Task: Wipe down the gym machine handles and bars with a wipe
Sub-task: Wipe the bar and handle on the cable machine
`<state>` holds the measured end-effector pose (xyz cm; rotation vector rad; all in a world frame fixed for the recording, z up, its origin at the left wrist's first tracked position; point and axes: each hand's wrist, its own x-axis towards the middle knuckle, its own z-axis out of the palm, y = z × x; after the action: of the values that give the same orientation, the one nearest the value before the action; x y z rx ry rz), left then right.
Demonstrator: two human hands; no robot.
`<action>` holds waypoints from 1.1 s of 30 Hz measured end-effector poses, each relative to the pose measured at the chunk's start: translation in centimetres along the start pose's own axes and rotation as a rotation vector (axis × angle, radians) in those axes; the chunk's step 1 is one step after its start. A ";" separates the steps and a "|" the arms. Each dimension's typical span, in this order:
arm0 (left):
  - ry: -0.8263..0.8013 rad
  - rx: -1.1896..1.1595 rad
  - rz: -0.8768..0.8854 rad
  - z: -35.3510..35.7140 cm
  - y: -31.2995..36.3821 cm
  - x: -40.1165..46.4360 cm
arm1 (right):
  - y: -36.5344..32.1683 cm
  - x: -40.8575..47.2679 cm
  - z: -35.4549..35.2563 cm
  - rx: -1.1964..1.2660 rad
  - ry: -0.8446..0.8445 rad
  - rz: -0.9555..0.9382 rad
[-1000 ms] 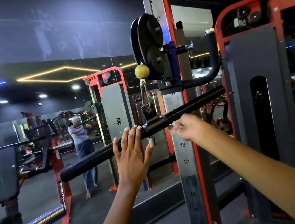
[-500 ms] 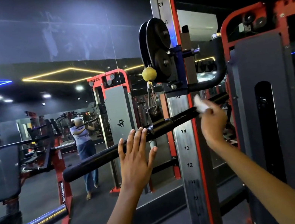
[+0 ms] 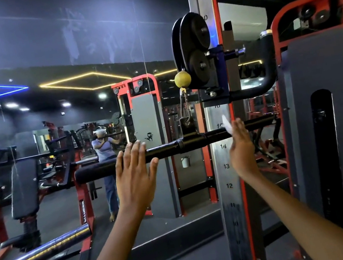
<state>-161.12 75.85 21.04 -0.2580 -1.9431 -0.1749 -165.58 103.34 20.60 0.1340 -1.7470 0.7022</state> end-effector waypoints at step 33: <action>-0.066 0.121 0.083 -3.4 -2.8 -2.2 | -11.1 2.9 -1.7 1.070 -0.176 1.328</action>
<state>-158.04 72.10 20.25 -0.2666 -1.9963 0.0055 -160.18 95.96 27.77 -0.2947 -1.2480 2.5973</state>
